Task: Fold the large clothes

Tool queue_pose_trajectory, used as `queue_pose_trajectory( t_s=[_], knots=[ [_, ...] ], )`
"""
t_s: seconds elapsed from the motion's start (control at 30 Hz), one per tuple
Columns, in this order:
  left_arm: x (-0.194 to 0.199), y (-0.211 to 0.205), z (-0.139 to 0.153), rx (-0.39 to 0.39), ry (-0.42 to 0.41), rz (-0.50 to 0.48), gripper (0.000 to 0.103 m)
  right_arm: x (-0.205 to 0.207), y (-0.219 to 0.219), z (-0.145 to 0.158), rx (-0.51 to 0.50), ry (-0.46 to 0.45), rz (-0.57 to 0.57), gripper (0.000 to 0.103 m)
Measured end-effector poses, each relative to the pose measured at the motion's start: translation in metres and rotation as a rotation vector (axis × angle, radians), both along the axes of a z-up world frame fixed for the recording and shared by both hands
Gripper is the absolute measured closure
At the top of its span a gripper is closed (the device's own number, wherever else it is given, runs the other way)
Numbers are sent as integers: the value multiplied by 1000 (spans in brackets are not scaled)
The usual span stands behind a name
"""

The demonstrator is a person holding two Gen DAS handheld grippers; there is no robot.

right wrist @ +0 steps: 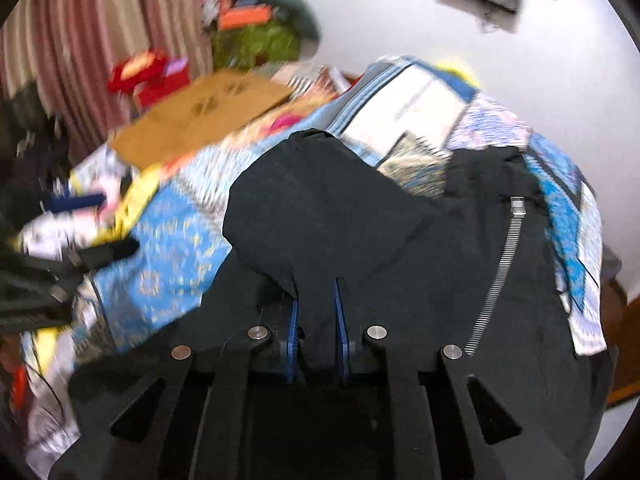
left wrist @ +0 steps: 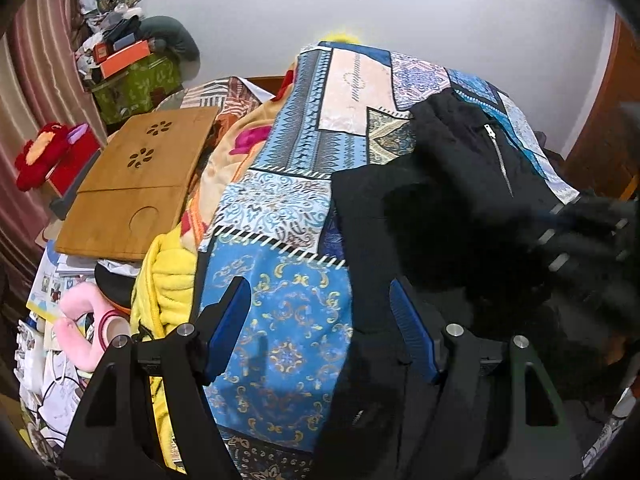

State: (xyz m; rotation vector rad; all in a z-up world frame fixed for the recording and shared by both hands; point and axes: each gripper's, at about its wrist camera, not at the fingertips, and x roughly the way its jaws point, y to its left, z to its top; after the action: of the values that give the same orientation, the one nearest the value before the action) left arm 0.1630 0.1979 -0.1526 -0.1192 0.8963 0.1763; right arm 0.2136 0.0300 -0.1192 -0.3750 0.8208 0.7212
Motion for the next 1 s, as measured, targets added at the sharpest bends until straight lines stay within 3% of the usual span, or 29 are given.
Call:
queue_pose_trajectory(
  t_s=[0.2, 0.43, 0.57, 0.83, 1.0],
  knots=[
    [12, -23, -5, -6, 22, -38, 32, 15, -68, 38, 124, -28, -141, 90],
    [34, -57, -20, -27, 71, -92, 32, 29, -152, 50, 216, 0, -317, 90],
    [49, -79, -33, -39, 106, -123, 32, 37, -186, 35, 229, 66, -379, 90],
    [65, -109, -66, -65, 206, -168, 32, 46, -240, -31, 164, 251, -485, 91],
    [66, -117, -74, -54, 221, -171, 32, 42, -260, -47, 158, 333, -497, 90]
  ],
)
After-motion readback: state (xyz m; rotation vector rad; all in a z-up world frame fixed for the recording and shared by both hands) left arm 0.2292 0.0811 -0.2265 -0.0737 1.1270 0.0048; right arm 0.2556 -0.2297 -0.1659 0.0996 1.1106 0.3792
